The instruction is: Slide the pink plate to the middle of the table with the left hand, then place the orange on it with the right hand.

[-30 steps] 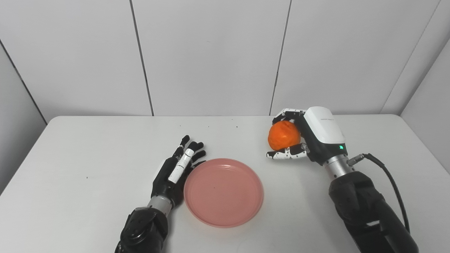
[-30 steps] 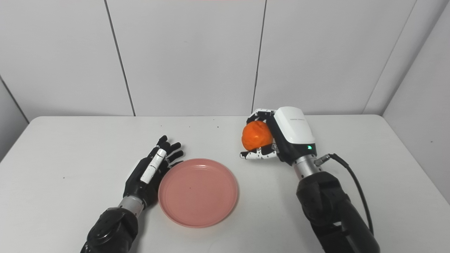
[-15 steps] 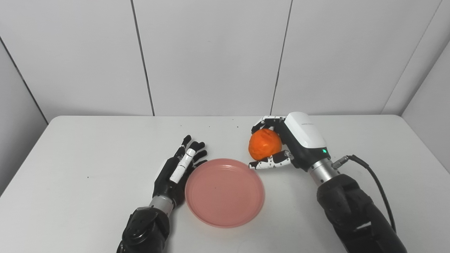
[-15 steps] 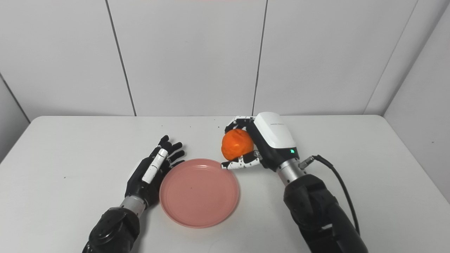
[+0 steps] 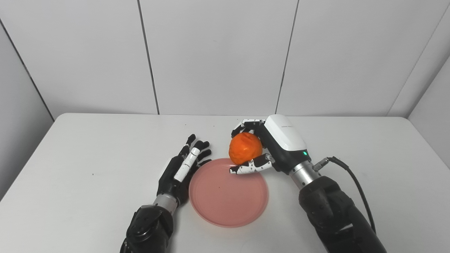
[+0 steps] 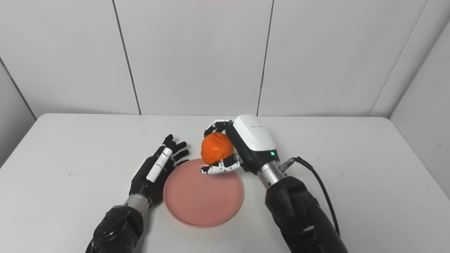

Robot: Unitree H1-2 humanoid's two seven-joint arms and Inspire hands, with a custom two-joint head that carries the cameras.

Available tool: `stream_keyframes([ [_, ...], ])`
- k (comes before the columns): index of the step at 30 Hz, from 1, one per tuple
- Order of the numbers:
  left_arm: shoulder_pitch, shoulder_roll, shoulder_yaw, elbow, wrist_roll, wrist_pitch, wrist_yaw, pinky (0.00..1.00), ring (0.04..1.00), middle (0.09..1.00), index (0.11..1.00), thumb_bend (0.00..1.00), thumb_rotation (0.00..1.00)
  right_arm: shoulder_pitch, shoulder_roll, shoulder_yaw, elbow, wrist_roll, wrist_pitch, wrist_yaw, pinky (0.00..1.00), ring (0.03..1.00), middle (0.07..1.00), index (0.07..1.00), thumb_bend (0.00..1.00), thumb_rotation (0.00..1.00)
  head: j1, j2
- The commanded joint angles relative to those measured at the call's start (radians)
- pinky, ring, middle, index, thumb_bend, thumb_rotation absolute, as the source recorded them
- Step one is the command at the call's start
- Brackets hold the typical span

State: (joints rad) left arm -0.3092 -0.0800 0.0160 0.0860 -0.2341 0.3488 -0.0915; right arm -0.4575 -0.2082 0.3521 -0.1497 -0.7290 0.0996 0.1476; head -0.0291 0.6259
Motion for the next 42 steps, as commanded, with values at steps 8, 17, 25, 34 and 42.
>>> stream_keyframes([
  [8,0.015,-0.014,-0.005,0.012,0.003,0.018,0.007,0.82,0.873,0.874,1.0,0.8,0.6,-0.037,0.025,0.042,0.019,-0.044,-0.046,-0.017,0.22,0.283,0.441,0.513,0.52,0.0,0.001,0.003],
  [17,0.02,-0.015,-0.001,0.005,0.0,0.021,0.008,0.79,0.877,0.874,1.0,0.78,0.61,-0.022,0.021,0.092,0.141,-0.081,-0.093,-0.052,0.2,0.27,0.418,0.521,0.52,0.0,-0.002,0.007],
  [25,0.02,-0.015,0.002,0.011,-0.007,0.02,0.004,0.8,0.891,0.871,1.0,0.79,0.6,-0.047,0.012,0.111,0.205,-0.1,-0.107,-0.042,0.23,0.299,0.421,0.528,0.52,0.0,-0.007,0.01],
  [34,0.023,-0.016,-0.002,0.005,-0.004,0.029,0.007,0.79,0.881,0.88,1.0,0.79,0.61,-0.082,0.002,0.134,0.198,-0.098,-0.101,0.027,0.26,0.32,0.428,0.528,0.52,0.0,-0.015,0.014],
  [42,0.023,-0.016,-0.003,0.005,-0.002,0.028,0.007,0.8,0.877,0.887,1.0,0.78,0.62,-0.084,0.003,0.129,0.186,-0.103,-0.097,0.027,0.27,0.332,0.432,0.529,0.52,0.0,-0.012,0.015],
])
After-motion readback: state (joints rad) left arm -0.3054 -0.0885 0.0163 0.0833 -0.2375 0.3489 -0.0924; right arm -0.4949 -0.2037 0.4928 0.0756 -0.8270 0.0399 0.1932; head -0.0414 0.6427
